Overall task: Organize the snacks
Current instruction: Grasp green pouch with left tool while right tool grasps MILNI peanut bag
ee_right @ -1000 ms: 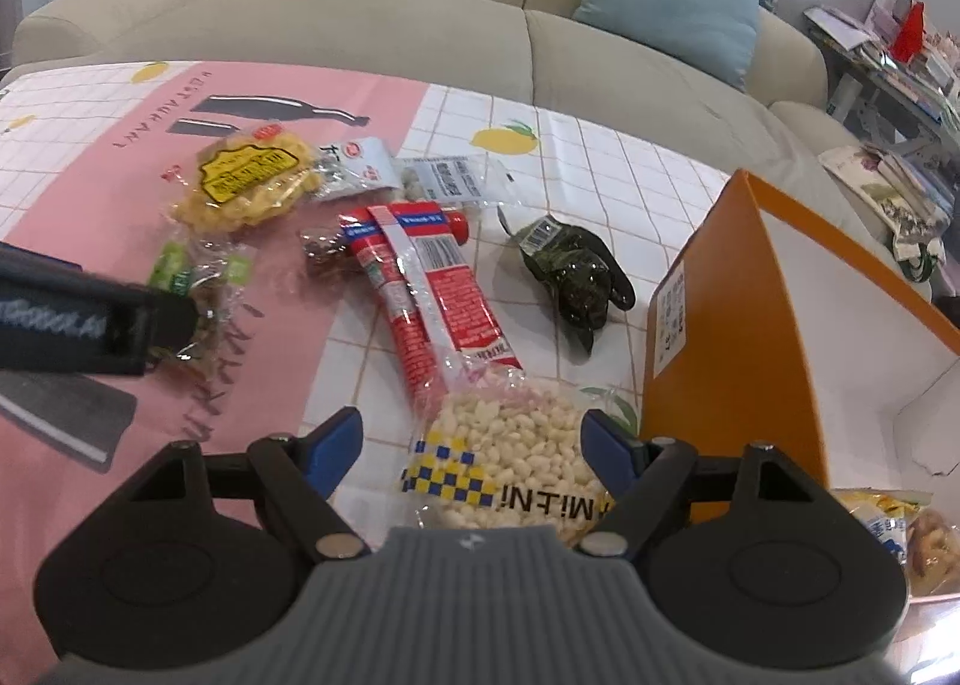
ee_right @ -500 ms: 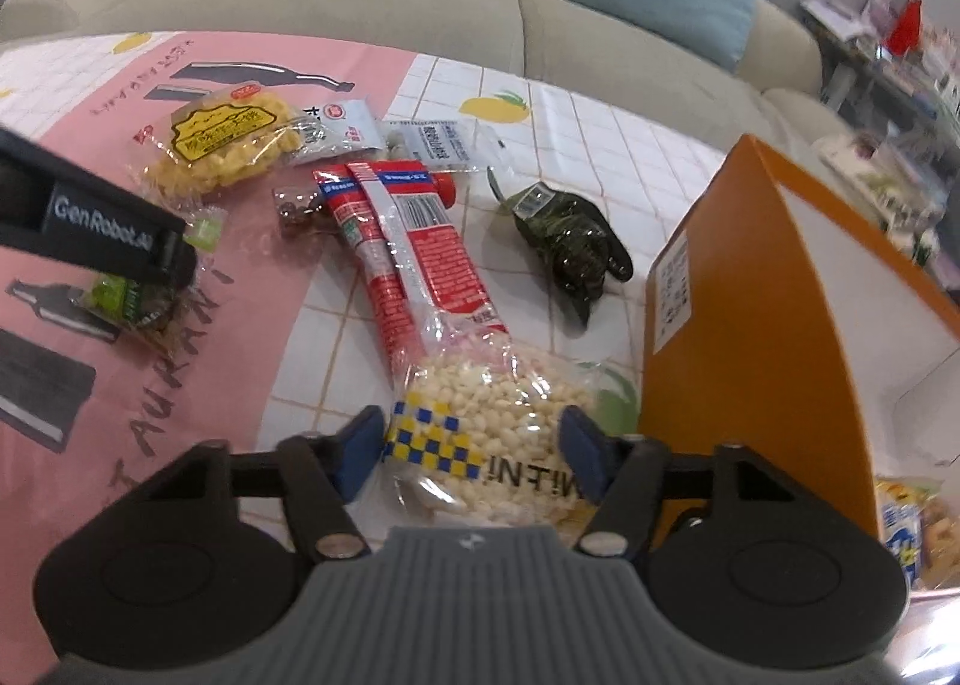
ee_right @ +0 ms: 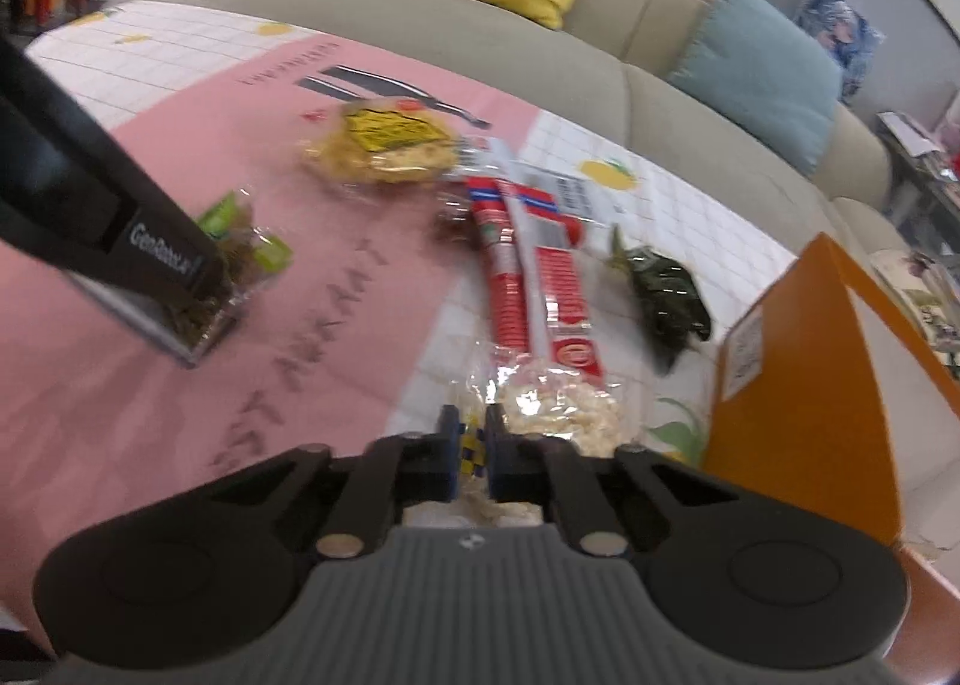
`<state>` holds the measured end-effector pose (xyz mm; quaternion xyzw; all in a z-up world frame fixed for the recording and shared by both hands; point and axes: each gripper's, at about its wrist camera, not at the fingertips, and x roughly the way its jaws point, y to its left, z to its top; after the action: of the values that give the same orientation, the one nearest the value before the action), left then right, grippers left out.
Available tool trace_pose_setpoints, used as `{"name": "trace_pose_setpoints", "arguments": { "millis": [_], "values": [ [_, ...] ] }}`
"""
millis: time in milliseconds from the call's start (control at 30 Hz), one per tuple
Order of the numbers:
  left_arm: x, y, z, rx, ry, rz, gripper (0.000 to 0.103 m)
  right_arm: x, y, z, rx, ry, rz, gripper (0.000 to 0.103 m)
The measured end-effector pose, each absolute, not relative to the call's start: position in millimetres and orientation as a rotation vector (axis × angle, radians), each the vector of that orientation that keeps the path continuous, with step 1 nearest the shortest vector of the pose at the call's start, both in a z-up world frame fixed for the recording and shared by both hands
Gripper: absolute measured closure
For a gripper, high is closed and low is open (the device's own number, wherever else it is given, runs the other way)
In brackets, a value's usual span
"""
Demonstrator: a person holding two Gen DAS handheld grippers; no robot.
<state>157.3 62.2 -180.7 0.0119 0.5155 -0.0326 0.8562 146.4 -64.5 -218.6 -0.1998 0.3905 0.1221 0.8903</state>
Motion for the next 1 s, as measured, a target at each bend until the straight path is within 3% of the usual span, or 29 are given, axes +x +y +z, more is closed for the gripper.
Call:
{"name": "trace_pose_setpoints", "arguments": {
  "millis": [333,433,500,567,633,733,867,1000],
  "values": [
    [117,66,-177,0.001,1.149,-0.121,0.097,106,-46,-213,-0.366,0.898,0.445,0.103],
    [114,68,-175,-0.023,1.132,-0.135,0.092,107,-53,-208,-0.337,0.908,0.436,0.101],
    [113,68,-172,-0.016,1.099,-0.121,0.078,108,-59,-204,-0.325,0.889,0.41,0.091],
    [113,68,-169,-0.007,1.075,-0.112,0.043,111,-65,-202,-0.322,0.868,0.378,0.061],
    [112,69,-166,-0.003,1.061,-0.103,0.029,115,-73,-198,-0.305,0.847,0.341,0.05],
    [114,69,-171,0.022,1.093,-0.087,0.025,128,-82,-196,-0.273,0.835,0.289,0.015],
    [118,71,-183,0.003,1.137,-0.059,0.025,147,-89,-200,-0.253,0.833,0.262,0.008],
    [121,74,-188,-0.015,1.116,-0.062,0.023,166,-91,-213,-0.247,0.876,0.24,0.008]
  ]
}}
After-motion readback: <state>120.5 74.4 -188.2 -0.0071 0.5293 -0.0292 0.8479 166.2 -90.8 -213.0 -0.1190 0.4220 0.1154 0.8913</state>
